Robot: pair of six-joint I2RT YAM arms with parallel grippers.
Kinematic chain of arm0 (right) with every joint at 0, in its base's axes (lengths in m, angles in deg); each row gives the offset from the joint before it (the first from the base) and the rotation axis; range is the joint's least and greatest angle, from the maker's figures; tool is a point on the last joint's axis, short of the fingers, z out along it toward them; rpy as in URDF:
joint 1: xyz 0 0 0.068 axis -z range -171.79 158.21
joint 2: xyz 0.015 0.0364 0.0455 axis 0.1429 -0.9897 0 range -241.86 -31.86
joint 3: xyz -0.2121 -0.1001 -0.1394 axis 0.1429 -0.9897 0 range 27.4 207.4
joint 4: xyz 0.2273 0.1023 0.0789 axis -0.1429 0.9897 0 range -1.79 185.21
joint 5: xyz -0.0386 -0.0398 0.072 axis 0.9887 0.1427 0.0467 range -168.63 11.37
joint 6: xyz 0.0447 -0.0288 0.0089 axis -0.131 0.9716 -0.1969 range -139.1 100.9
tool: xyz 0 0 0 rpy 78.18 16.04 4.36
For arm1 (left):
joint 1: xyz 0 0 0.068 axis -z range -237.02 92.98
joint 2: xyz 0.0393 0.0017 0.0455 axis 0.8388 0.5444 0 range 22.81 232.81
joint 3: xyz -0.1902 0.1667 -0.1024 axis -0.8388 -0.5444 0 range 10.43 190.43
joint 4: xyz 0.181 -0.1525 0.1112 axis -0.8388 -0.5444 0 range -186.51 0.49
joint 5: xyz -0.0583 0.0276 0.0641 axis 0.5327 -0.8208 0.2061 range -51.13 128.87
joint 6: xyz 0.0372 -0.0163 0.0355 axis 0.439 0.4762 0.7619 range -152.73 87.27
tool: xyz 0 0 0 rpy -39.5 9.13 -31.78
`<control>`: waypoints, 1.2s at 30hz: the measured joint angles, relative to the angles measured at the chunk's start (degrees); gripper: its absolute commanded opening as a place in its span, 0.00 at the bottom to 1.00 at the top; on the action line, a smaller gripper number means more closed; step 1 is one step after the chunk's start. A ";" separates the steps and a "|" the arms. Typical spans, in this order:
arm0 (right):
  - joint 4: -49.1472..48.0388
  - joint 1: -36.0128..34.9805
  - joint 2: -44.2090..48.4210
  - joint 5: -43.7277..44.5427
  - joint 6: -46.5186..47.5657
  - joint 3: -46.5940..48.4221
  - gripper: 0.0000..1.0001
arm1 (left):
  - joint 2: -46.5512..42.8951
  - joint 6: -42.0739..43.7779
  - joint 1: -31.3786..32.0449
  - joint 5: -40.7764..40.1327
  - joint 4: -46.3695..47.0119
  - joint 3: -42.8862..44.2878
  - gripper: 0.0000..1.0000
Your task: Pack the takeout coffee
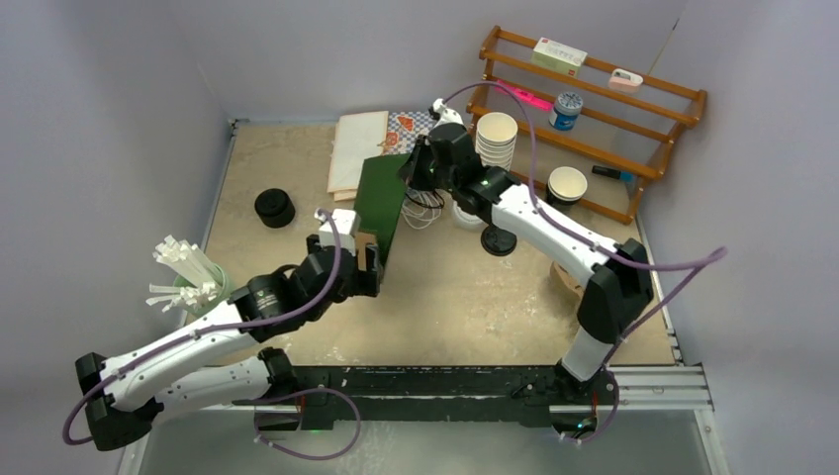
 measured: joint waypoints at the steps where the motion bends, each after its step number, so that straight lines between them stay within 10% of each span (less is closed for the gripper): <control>1: -0.96 -0.15 1.46 -0.50 1.66 -1.09 0.00 | -0.74 -0.42 0.00 0.42 -1.53 1.27 0.86; 18: -23.28 -3.80 30.86 -10.47 23.21 -38.45 0.00 | 0.15 -6.38 -1.33 4.04 -4.81 20.26 0.84; 28: -25.38 -4.72 38.60 -10.47 30.25 -42.16 0.00 | 14.93 -12.46 -29.94 24.44 -1.92 30.05 0.59; 36: -25.73 -4.72 38.88 -10.51 31.80 -42.29 0.00 | 18.91 -20.31 -32.65 37.62 5.09 24.48 0.53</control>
